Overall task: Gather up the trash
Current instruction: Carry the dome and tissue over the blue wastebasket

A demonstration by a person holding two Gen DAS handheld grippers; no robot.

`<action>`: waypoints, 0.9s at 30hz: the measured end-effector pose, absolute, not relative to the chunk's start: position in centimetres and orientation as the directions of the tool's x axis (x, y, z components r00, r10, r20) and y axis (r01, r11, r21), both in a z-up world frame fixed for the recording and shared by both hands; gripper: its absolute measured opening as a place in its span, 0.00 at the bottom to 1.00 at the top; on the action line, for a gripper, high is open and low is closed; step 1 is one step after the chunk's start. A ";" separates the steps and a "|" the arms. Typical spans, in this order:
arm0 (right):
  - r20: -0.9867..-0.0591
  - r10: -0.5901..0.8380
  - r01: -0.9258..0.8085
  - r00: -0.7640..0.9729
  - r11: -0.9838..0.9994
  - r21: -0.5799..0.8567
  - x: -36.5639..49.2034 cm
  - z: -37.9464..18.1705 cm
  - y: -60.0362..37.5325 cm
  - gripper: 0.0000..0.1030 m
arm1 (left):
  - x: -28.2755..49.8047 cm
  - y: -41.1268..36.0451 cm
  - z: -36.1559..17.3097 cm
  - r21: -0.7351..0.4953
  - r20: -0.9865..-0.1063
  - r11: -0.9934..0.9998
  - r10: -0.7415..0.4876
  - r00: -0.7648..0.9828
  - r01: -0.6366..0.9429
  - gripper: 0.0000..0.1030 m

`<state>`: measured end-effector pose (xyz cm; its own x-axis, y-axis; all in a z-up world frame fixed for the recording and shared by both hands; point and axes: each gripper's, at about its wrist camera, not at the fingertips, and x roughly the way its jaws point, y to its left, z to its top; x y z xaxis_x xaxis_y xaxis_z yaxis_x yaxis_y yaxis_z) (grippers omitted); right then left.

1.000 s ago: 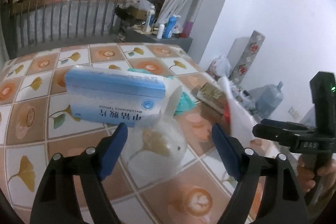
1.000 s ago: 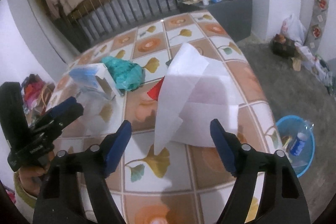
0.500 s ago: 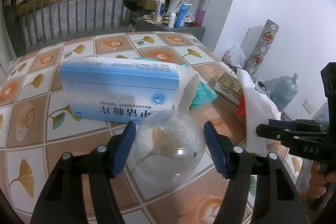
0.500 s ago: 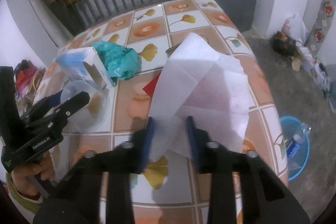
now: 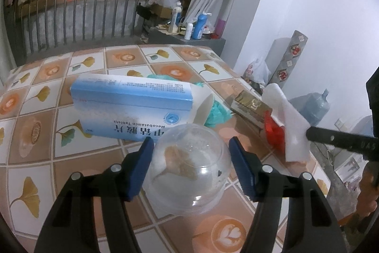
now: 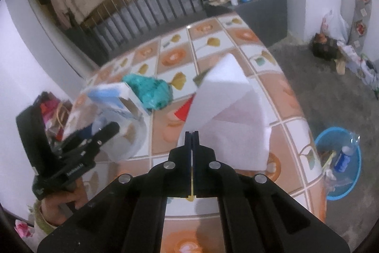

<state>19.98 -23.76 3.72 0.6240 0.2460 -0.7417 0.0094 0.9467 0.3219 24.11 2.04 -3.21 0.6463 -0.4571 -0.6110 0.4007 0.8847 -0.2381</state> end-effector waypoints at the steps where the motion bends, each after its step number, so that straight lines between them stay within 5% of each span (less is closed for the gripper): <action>1: -0.732 0.246 0.008 0.635 0.946 0.324 19.8 4.2 -23.9 0.00 | 23.9 2.2 -3.0 -0.243 -0.603 0.882 -0.464 0.649 0.404 0.62; 27: -0.516 0.074 0.137 0.853 0.923 0.360 11.3 11.9 -33.3 0.00 | 17.4 -0.3 4.6 -0.299 -0.480 0.761 -0.642 0.598 0.576 0.62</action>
<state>11.28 -33.27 11.94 0.8532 0.0741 -0.5163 0.1375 0.9229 0.3597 17.40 -0.31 4.60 0.5982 -0.6416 -0.4801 0.5761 0.7608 -0.2987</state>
